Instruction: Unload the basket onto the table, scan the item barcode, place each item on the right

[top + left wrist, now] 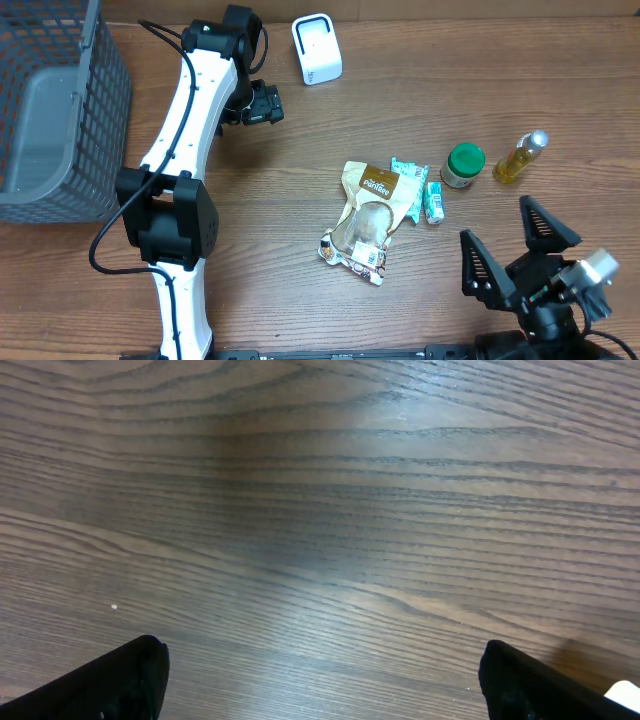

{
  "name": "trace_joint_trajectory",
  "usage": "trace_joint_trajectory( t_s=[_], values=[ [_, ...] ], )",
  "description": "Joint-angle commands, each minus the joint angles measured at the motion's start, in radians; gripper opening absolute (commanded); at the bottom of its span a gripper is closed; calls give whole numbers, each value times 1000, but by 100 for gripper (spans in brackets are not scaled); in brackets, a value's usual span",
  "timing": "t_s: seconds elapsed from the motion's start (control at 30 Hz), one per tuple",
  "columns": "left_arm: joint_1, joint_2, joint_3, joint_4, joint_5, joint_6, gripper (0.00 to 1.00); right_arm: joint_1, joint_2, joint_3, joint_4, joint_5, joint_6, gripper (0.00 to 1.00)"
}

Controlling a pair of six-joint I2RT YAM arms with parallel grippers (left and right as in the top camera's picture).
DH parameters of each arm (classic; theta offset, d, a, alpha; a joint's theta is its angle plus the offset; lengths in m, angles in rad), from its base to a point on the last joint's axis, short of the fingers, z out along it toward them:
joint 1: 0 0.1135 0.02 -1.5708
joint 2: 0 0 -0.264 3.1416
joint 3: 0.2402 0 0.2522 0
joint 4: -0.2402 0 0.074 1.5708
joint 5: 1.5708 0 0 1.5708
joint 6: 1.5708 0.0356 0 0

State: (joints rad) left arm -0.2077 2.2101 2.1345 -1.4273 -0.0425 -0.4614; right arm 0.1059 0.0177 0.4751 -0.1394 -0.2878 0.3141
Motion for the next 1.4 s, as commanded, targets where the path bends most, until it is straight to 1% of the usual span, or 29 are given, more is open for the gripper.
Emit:
trace_joint_trajectory(
  t_s=[0.0,0.3,0.47,0.7,0.9,1.07,1.13,1.23,1.37],
  values=[
    [-2,-20,12,0,-16,12,100,6,-15,-47,86,54,0,100],
    [-2,-20,12,0,-16,12,99,53,-15,-195,383,235,0,100],
    [-2,-20,12,0,-16,12,99,54,-15,-319,554,264,2,100],
    [-2,-20,12,0,-16,12,100,54,-15,-471,681,277,110,100],
    [-2,-20,12,0,-16,12,100,47,-15,-467,541,270,105,100],
    [-2,-20,12,0,-16,12,100,29,-15,-467,253,269,100,100],
    [-2,-20,12,0,-16,12,100,28,-15,-467,149,268,39,100],
    [-2,-20,12,0,-16,12,100,29,-15,-467,65,268,-54,100],
    [-2,-20,12,0,-16,12,100,28,-15,-467,55,270,-180,100]
  ],
)
